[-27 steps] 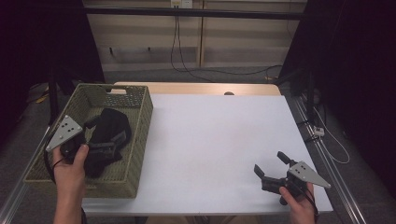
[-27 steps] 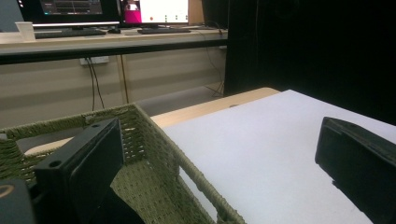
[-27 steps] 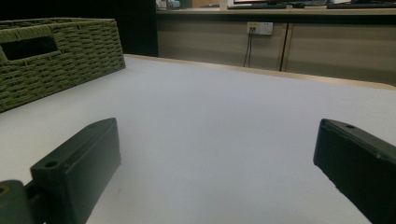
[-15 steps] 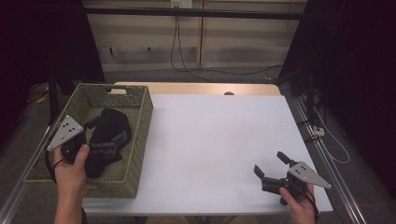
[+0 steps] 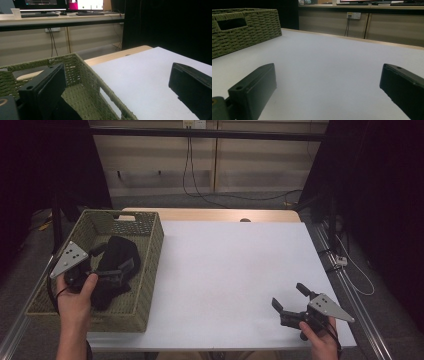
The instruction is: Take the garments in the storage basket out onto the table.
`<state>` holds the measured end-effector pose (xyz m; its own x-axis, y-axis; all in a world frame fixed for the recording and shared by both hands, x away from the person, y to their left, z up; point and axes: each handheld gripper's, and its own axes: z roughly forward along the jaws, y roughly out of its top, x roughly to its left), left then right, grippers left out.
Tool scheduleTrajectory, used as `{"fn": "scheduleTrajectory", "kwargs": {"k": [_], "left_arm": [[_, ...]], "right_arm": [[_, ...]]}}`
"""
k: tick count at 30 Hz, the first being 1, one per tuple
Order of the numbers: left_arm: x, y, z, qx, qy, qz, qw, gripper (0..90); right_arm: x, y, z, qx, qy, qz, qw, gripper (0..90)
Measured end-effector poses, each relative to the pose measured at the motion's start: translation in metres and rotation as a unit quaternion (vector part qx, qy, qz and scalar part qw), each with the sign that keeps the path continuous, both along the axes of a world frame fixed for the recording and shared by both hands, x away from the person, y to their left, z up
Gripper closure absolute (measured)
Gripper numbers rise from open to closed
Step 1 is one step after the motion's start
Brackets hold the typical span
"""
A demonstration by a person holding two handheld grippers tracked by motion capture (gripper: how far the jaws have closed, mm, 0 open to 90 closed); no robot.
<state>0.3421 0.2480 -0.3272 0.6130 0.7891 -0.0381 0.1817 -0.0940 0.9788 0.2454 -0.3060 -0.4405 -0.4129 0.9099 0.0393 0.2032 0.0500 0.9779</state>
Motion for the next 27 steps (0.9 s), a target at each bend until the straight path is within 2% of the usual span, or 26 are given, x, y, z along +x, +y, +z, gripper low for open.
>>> {"fn": "scheduleTrajectory", "kwargs": {"k": [6,11,12,14,18,21,24,27], "left_arm": [[0.009,-0.001,0.000,0.009,0.011,0.005,0.9999,1.6],[0.014,-0.001,0.000,0.027,0.017,0.004,0.9995,1.6],[0.018,0.001,0.000,0.036,0.024,0.003,0.9991,1.6],[0.021,0.004,0.000,0.036,0.031,0.005,0.9988,1.6],[0.029,0.009,0.002,0.056,0.045,0.015,0.9973,1.9],[0.033,0.011,0.001,0.053,0.053,0.018,0.9970,1.9],[0.040,0.016,-0.001,0.065,0.069,0.027,0.9952,1.9],[0.043,0.017,-0.002,0.070,0.075,0.032,0.9943,2.1]], "right_arm": [[-0.001,-0.001,-0.001,0.004,0.003,-0.001,1.0000,0.0],[-0.001,-0.001,-0.001,0.004,0.004,0.000,1.0000,0.0],[-0.001,-0.001,-0.001,0.002,0.004,0.001,1.0000,0.0],[-0.001,0.000,-0.001,0.002,0.003,0.003,1.0000,0.0],[0.000,0.001,-0.001,-0.002,0.004,0.005,1.0000,0.0],[0.000,0.001,-0.002,-0.002,0.004,0.005,1.0000,0.0],[0.001,0.001,-0.002,0.001,0.005,0.005,1.0000,0.0],[0.001,0.002,-0.002,0.001,0.004,0.008,1.0000,0.0]]}}
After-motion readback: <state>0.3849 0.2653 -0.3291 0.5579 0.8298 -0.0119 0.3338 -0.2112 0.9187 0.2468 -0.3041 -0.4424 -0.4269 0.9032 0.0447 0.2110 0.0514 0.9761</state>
